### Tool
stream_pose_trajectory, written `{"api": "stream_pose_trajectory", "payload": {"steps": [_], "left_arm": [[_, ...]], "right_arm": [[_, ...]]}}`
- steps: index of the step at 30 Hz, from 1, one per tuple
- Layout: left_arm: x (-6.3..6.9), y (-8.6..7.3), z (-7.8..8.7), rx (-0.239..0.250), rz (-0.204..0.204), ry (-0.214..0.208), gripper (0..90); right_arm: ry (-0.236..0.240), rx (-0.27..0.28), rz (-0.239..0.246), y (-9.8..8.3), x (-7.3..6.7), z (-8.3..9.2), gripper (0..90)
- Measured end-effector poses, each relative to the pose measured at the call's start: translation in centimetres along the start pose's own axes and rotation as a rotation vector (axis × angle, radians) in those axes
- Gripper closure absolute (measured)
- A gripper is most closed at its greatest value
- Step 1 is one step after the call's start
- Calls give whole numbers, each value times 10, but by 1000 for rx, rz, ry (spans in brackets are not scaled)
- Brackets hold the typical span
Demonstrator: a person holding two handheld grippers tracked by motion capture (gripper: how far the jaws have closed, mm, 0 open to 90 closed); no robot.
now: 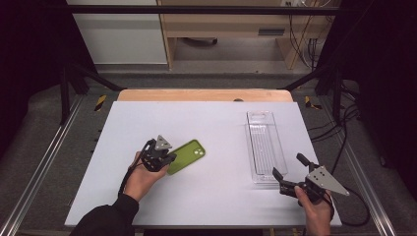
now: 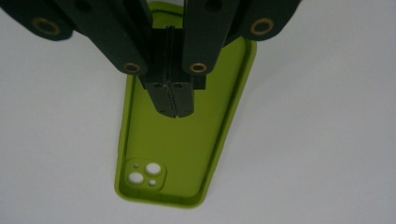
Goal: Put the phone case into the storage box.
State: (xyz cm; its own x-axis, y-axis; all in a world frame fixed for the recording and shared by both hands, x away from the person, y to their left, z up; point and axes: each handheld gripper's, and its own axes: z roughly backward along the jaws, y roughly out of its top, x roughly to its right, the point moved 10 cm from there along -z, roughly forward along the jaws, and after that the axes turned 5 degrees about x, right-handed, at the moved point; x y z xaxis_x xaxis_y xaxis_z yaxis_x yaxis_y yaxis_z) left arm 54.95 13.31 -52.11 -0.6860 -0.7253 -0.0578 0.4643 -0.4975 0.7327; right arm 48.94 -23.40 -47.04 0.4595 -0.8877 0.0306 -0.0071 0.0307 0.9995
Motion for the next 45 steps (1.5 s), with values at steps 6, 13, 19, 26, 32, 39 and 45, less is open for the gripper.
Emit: {"api": "stream_pose_trajectory", "payload": {"steps": [6, 13, 19, 26, 32, 39, 45], "left_arm": [[0, -17, -6, -46, 18, -6, 900], [1, -24, -3, -75, 14, -9, 900], [3, -28, 2, -103, 5, -19, 900], [6, -34, 8, -116, 3, -39, 900], [10, -39, 15, -129, -3, -50, 900], [12, -54, 30, -141, -4, -69, 900], [14, -66, 44, -140, 4, -82, 900]], "right_arm": [[4, 0, -2, 0, 0, 0, 27], [6, -1, 2, -1, -1, -1, 26], [9, -3, 0, -1, -2, -1, 26], [11, -8, -3, -2, -2, -1, 26], [11, -8, -1, -2, -3, -1, 26], [13, -13, 0, -3, -3, -1, 26], [15, -17, 6, -4, -4, -2, 27]]}}
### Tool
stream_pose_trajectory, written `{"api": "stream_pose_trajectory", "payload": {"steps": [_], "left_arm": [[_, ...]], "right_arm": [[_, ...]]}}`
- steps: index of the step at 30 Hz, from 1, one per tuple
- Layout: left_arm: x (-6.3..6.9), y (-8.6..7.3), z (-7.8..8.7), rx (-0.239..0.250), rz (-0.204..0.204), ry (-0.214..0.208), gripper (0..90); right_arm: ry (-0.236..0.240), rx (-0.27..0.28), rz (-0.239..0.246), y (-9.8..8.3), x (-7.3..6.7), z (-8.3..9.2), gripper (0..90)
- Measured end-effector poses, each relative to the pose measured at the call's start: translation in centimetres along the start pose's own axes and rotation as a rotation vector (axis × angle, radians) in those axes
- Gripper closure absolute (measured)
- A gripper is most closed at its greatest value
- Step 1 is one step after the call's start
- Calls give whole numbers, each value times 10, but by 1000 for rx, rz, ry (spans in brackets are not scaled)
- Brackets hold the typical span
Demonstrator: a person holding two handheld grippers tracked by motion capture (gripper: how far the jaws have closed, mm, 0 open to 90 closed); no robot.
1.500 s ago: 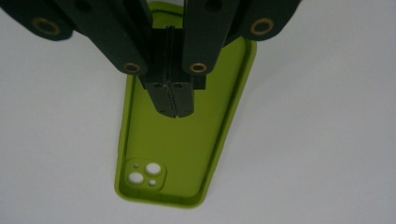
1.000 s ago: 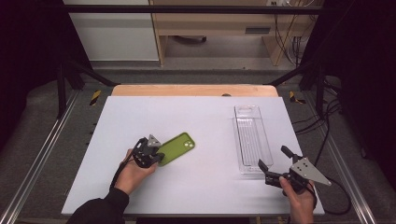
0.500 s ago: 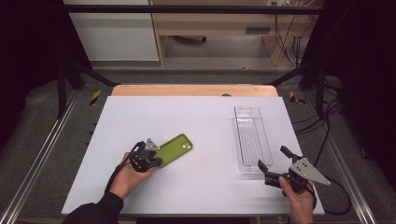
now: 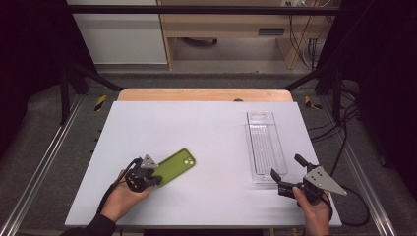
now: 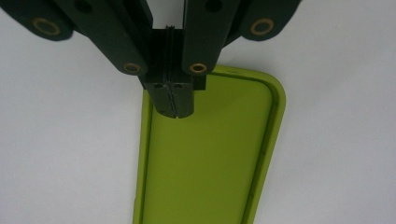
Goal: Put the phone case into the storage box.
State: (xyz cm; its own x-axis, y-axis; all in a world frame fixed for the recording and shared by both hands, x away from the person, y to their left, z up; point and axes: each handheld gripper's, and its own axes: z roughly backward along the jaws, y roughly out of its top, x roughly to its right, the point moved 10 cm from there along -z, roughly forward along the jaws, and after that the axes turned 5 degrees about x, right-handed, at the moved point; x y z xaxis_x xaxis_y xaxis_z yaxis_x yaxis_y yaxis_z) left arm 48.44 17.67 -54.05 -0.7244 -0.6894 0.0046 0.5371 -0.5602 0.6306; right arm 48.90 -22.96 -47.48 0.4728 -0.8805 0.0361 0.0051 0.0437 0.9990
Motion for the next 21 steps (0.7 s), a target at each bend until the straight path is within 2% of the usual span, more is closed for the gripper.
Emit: {"api": "stream_pose_trajectory", "payload": {"steps": [21], "left_arm": [[14, -43, 35, -25, -2, -28, 900]], "right_arm": [[1, -10, 4, -2, -3, -1, 26]]}}
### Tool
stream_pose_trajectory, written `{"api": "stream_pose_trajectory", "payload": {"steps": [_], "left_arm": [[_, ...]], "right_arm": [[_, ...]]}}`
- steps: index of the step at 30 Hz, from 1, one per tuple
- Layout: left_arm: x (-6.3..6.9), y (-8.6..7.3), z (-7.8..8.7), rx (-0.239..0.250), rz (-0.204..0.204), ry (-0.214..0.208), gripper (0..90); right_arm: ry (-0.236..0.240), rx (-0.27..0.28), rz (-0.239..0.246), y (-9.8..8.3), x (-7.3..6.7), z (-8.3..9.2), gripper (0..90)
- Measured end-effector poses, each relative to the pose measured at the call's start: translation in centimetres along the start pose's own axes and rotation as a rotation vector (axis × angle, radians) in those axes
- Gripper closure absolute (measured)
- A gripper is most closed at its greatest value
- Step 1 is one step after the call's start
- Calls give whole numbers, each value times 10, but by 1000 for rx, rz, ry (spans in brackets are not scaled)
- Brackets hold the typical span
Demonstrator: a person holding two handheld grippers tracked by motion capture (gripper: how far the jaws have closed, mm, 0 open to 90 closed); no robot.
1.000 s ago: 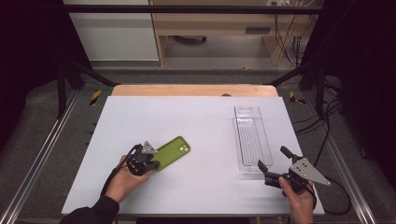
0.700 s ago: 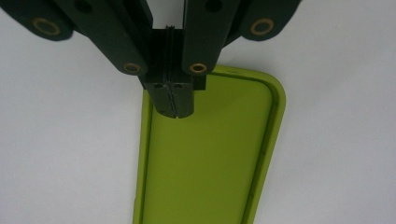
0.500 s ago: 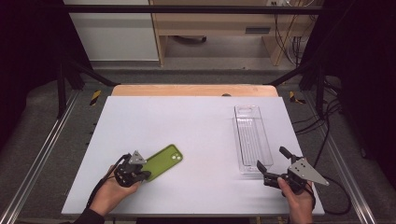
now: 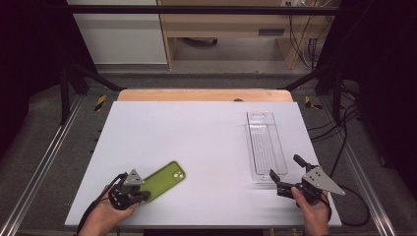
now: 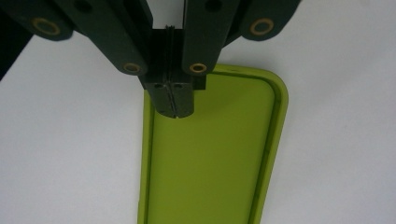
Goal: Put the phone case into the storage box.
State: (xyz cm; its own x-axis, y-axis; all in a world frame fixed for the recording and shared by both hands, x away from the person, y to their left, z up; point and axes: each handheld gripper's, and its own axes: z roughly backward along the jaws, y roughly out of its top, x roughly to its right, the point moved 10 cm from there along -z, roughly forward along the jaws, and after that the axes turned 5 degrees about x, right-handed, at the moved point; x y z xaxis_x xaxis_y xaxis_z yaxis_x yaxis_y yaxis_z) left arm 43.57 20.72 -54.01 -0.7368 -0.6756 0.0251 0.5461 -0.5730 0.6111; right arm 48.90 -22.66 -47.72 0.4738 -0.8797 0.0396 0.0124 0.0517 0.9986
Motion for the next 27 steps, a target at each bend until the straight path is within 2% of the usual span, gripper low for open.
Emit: {"api": "stream_pose_trajectory", "payload": {"steps": [3, 6, 8, 10, 12, 13, 16, 20, 23, 27], "left_arm": [[0, -1, 1, 3, 2, -1, 900], [-3, 5, 6, 38, -8, 31, 890], [-9, 12, 11, 84, -28, 68, 816], [-17, 20, 15, 134, -37, 109, 705], [-24, 25, 17, 155, -60, 149, 576], [-26, 27, 17, 164, -56, 153, 516], [-28, 30, 14, 176, -35, 138, 324], [-24, 26, 2, 141, -34, 87, 145], [-21, 23, -5, 114, -41, 57, 89], [-18, 19, -16, 80, -47, 36, 72]], "right_arm": [[0, -2, 2, 0, -1, 0, 27], [-1, 0, 3, 0, -1, 0, 26], [-4, -2, -2, 0, -1, 1, 26], [-6, -3, -3, -1, 0, 0, 26], [-5, -7, -4, -2, 0, 0, 26], [-5, -9, -2, -2, 0, 0, 26], [-4, -8, 3, -2, -1, 0, 26], [-3, -8, -2, -2, -1, 0, 26], [-1, -8, -5, -2, -1, 0, 26], [1, -6, -11, -2, 0, 0, 26]]}}
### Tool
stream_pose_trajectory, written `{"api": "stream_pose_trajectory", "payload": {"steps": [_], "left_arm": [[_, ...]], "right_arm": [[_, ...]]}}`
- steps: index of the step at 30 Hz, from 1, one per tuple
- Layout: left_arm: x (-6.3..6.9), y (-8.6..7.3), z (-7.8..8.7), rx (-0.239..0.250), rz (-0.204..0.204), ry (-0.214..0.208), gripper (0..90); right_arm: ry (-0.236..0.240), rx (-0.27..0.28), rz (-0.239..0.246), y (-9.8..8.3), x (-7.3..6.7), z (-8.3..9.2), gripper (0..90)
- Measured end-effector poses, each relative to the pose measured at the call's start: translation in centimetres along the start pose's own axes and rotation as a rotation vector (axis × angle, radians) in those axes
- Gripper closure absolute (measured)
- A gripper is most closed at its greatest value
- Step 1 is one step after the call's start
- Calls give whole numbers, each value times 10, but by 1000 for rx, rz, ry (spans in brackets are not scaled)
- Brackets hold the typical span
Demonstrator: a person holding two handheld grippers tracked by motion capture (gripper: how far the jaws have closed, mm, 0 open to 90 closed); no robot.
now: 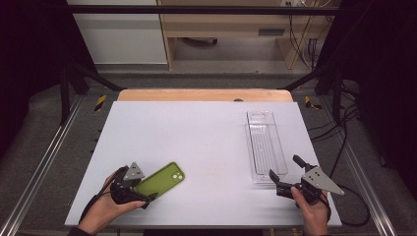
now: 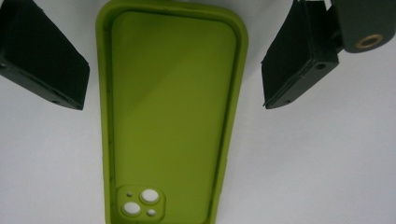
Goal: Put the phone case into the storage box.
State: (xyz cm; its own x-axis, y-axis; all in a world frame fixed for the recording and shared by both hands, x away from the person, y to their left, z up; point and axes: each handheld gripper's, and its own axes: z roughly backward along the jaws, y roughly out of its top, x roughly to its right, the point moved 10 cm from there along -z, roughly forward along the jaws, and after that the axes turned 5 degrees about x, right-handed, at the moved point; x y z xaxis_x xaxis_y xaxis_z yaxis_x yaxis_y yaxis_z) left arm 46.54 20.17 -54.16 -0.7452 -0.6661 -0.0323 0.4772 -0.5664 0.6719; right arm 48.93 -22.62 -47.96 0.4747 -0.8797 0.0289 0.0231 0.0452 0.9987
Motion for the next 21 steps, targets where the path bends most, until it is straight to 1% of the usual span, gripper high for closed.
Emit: {"api": "stream_pose_trajectory", "payload": {"steps": [3, 6, 7, 8, 9, 11, 17, 21], "left_arm": [[3, -2, -4, -22, -13, -15, 74], [3, -3, -7, -31, -14, -12, 81], [2, -3, -7, -32, -8, -11, 84], [2, -4, -8, -38, -7, -13, 91], [1, -5, -8, -43, -6, -13, 110], [1, -7, -9, -46, 2, -16, 126], [1, -8, -10, -47, -6, -22, 137], [2, -8, -10, -54, -3, -17, 155]], "right_arm": [[1, 2, -3, 0, 0, 0, 26], [2, 4, 0, 1, 0, 0, 26], [4, 5, 0, 1, -1, 0, 26], [4, 4, -7, 1, -1, 1, 26], [3, 5, -1, 1, -1, 1, 26], [4, 7, 0, 2, -1, 1, 26], [1, 1, -3, 1, -1, 1, 26], [1, 5, -1, 2, 0, 2, 26]]}}
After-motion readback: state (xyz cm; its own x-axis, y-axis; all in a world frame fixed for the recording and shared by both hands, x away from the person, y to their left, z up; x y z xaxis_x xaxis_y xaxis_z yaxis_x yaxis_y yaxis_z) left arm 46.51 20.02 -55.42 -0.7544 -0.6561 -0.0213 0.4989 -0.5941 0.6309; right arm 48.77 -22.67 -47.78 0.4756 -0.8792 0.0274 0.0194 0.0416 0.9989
